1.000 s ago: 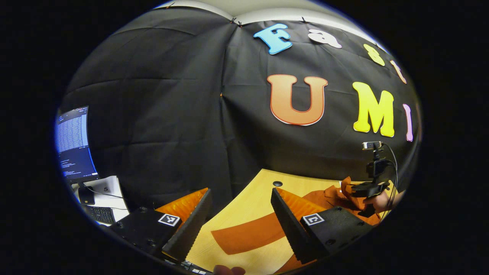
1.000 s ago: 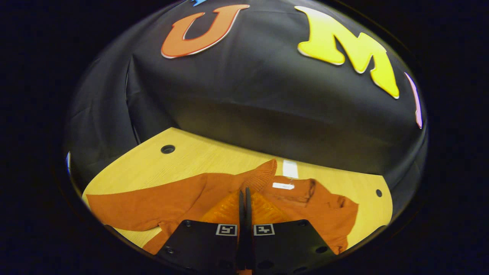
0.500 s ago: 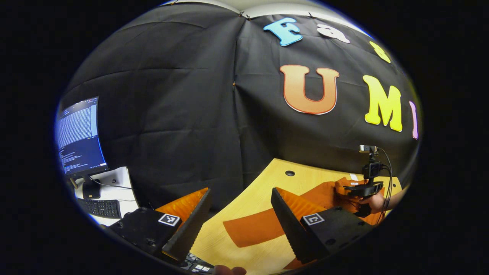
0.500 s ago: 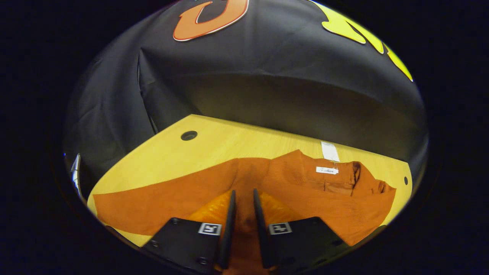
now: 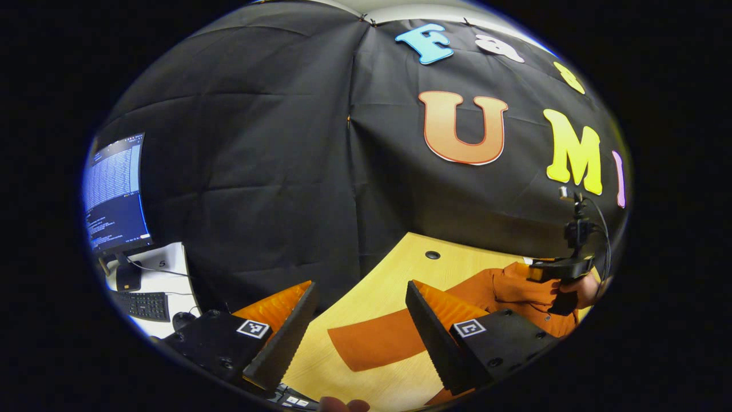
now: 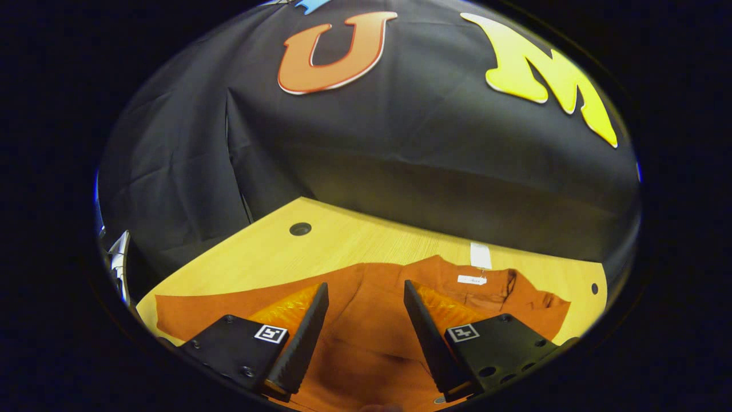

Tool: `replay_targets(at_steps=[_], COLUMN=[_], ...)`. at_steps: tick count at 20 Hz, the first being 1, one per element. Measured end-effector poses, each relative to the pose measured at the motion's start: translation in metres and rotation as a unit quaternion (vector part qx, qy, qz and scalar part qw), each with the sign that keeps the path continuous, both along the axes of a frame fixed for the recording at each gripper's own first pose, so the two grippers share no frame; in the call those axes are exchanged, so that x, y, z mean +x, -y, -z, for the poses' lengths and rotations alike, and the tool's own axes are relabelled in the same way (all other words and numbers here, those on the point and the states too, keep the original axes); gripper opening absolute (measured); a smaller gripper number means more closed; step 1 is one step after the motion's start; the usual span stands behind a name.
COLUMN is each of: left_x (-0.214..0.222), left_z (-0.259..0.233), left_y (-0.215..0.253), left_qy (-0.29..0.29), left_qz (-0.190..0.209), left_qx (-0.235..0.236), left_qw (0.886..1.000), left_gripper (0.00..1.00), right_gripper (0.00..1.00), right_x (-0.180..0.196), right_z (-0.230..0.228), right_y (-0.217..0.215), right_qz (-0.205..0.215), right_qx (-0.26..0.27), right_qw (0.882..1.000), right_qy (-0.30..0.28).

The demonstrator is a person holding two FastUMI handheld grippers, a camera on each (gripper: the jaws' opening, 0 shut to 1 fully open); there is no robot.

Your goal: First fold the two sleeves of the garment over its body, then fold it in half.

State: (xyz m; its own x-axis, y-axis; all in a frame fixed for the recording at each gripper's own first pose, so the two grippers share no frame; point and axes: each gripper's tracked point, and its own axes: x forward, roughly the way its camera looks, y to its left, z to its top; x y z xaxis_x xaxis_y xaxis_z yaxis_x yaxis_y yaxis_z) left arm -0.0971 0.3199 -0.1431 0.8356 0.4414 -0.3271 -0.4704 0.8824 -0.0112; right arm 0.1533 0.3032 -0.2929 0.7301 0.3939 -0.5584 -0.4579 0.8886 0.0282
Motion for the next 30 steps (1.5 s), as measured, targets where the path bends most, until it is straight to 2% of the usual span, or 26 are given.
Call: replay_targets(at_steps=[3,9,15,16,20,23,30], left_x=[0.000,-0.002,0.001,0.002,0.005,0.016,0.019], left_z=[0.023,0.079,0.153,0.163,0.203,0.207,0.209], left_y=[0.009,0.007,-0.008,-0.014,-0.028,-0.029,-0.030], left_qy=[-0.016,-0.065,-0.147,-0.159,-0.188,-0.182,-0.150], left_qz=[0.015,0.013,-0.004,-0.007,-0.022,-0.023,-0.033], left_qx=[-0.018,-0.041,-0.052,-0.046,-0.062,-0.061,-0.063], left_qw=[1.000,0.997,0.988,0.986,0.980,0.981,0.986], left_gripper=[1.00,1.00,1.00,1.00,1.00,1.00,1.00], right_gripper=[0.86,0.86,0.85,0.82,0.84,0.84,0.84], right_x=[-0.020,-0.073,-0.103,-0.105,-0.115,-0.125,-0.135], right_z=[-0.049,-0.128,-0.194,-0.198,-0.200,-0.196,-0.193], right_y=[0.021,0.085,0.163,0.175,0.213,0.231,0.236], right_qz=[-0.010,-0.003,0.038,0.048,0.091,0.116,0.116], right_qx=[0.008,0.024,0.008,0.002,-0.006,-0.008,-0.013], right_qw=[0.999,0.995,0.988,0.986,0.984,0.983,0.984], right_qy=[0.041,0.097,0.152,0.157,0.152,0.140,0.132])
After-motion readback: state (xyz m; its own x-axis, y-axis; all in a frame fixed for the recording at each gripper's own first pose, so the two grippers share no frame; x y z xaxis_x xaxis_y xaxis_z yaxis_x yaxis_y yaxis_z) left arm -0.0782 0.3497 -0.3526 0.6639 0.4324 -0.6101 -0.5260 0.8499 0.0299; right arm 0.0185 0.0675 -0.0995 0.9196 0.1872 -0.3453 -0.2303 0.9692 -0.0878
